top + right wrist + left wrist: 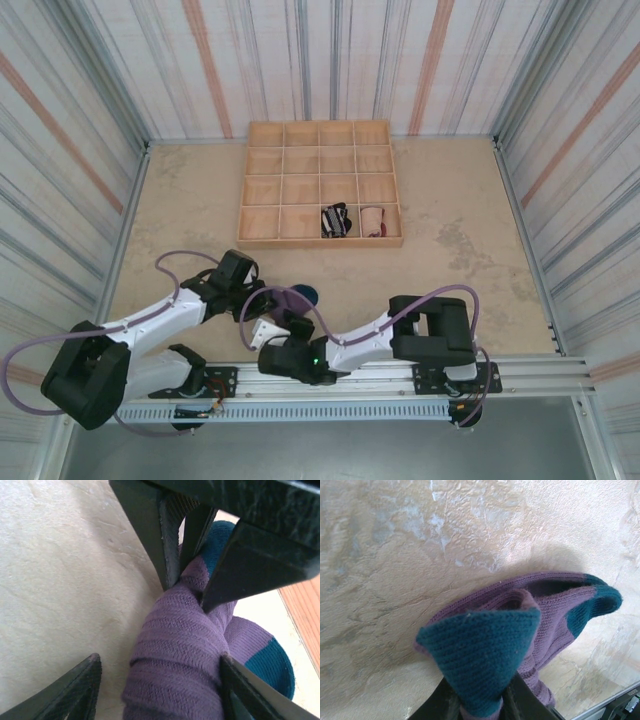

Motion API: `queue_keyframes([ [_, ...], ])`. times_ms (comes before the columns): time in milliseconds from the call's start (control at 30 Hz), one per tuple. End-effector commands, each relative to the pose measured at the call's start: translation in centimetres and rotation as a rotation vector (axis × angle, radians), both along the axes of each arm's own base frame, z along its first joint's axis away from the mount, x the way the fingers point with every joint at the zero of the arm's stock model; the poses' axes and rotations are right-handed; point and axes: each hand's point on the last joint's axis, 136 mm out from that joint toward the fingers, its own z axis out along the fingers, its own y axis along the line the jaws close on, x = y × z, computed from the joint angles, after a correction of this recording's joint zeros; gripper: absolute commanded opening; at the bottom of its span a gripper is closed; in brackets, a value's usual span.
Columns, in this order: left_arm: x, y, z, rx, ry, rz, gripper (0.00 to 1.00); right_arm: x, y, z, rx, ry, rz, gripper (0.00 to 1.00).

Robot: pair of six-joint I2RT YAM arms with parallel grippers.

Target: Roll the socks

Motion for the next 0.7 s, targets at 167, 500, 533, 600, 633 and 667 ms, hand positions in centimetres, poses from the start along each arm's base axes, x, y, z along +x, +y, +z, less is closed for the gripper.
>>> queue_keyframes([
  [167,-2.3,0.7,-1.7,0.041,0.083,-0.013,0.27,2.1,-1.7,-2.5,-0.005,0.055,-0.088,0.11],
  [500,-1.3,0.4,-0.5,-0.012,0.013,-0.001,0.74,2.2,-4.5,-5.0,0.059,0.260,-0.156,0.00],
  [533,-1.1,0.2,-0.1,-0.028,-0.006,-0.008,0.75,2.2,-4.7,-5.2,0.068,0.286,-0.160,0.00],
  [600,-0.6,0.1,0.8,-0.050,-0.043,-0.010,0.78,2.3,-5.1,-5.6,0.084,0.329,-0.175,0.00],
  [633,-0.4,0.0,1.3,-0.062,-0.061,-0.013,0.78,2.3,-5.3,-5.7,0.090,0.342,-0.179,0.00],
  [667,-0.2,0.0,1.7,-0.077,-0.076,-0.011,0.79,2.4,-5.4,-5.9,0.097,0.363,-0.184,0.00],
])
